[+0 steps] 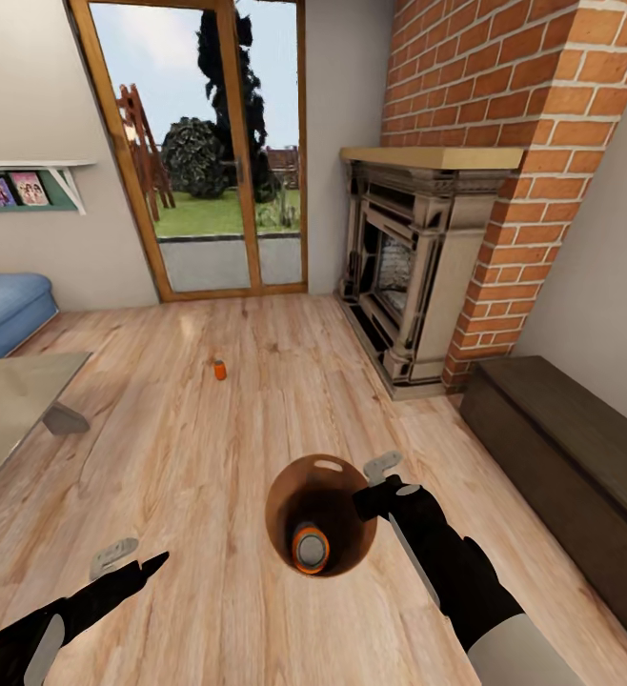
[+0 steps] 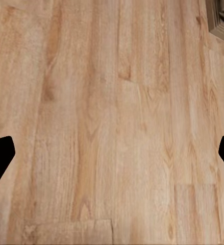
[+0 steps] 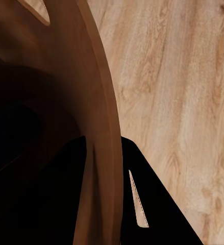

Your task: Put the three can of soda from the living room inside the tash can in the kitchen.

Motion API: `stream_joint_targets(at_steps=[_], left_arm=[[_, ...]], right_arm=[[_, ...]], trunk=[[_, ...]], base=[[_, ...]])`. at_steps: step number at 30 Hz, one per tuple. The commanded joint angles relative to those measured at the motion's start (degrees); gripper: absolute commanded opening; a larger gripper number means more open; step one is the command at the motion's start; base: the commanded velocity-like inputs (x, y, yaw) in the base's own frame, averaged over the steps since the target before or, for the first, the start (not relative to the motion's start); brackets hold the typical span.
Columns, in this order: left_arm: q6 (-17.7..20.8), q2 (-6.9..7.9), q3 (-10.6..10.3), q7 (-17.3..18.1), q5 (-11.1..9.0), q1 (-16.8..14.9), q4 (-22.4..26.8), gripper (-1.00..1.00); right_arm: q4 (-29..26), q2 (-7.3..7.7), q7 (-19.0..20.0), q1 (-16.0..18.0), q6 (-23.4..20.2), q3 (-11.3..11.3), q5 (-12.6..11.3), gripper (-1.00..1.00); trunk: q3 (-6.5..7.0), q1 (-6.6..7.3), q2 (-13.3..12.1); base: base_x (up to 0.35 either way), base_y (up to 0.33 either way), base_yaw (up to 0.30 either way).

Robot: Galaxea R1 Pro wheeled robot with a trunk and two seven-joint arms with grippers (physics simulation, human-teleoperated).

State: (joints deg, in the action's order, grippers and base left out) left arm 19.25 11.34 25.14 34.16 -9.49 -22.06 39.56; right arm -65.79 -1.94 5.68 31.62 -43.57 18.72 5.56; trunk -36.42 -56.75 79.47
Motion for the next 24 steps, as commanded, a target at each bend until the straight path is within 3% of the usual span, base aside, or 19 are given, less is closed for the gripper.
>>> stream_joint_targets(at_steps=[1, 24], left_arm=[[0.0, 0.00, 0.0, 0.0, 0.0, 0.0, 0.0, 1.00], [0.0, 0.00, -0.1, 0.0, 0.0, 0.0, -1.7, 1.00]], right_arm=[[0.0, -0.01, 0.2, 0.0, 0.0, 0.0, -0.6, -1.00], [0.1, -0.08, 0.1, 0.0, 0.0, 0.0, -0.6, -1.00]], trunk=[[0.01, 0.00, 0.0], [0.01, 0.00, 0.0]], base=[[0.346, 0.000, 0.000], [0.346, 0.006, 0.003]])
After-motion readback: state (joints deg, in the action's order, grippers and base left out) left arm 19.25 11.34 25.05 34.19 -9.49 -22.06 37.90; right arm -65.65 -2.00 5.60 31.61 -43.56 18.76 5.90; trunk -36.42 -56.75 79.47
